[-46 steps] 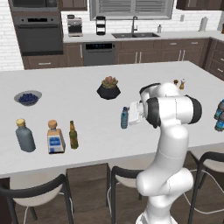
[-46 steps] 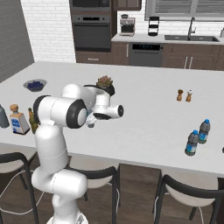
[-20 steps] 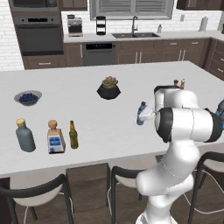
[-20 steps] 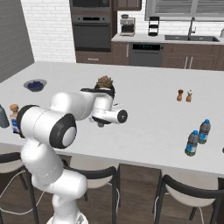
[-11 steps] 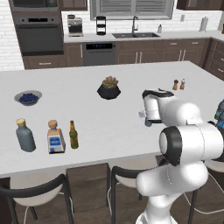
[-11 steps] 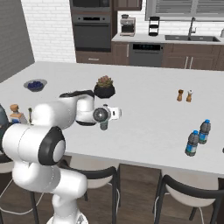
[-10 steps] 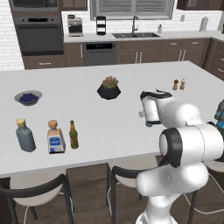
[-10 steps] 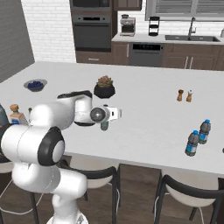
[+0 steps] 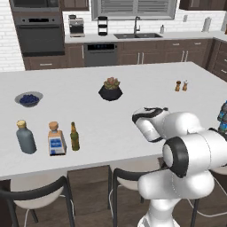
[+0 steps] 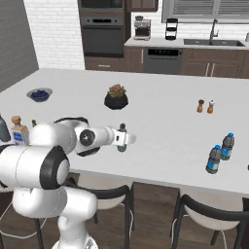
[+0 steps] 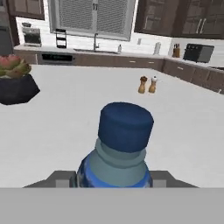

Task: Move the plastic bottles in the middle to the plastics group, and the glass bottles in the middle to the glass group.

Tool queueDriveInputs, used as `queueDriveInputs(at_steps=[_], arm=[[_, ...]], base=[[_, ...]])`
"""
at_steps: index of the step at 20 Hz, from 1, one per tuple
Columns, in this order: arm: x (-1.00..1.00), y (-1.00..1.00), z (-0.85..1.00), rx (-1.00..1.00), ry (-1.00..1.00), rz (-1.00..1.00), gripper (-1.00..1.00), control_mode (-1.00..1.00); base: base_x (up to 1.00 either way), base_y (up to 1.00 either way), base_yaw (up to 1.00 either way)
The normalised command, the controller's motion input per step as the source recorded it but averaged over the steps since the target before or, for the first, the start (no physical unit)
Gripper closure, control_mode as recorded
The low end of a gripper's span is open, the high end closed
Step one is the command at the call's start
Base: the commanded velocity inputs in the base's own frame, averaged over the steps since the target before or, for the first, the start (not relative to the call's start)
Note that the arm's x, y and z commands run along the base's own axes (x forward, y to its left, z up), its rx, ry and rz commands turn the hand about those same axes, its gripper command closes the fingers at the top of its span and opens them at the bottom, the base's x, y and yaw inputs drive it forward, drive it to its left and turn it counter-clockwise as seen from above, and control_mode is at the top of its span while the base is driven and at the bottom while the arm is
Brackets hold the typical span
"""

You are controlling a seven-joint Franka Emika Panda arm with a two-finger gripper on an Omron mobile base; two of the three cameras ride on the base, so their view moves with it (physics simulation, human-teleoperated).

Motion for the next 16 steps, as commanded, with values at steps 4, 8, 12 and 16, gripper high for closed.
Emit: queueDriveInputs(at_steps=[4,8,12,16], arm=[[-0.04,-0.25,0.06,0.0,0.0,-0.89,1.0,-1.0],[-0.04,-0.34,0.1,0.0,0.01,-0.83,1.0,-1.0],[-0.16,-0.51,0.33,0.0,0.01,-0.62,1.0,-1.0],[-0.19,-0.53,0.34,0.0,-0.07,-0.43,1.0,-1.0]], base=[[0.0,0.0,0.0],[0.0,0.0,0.0],[0.0,0.0,0.0],[0.0,0.0,0.0]])
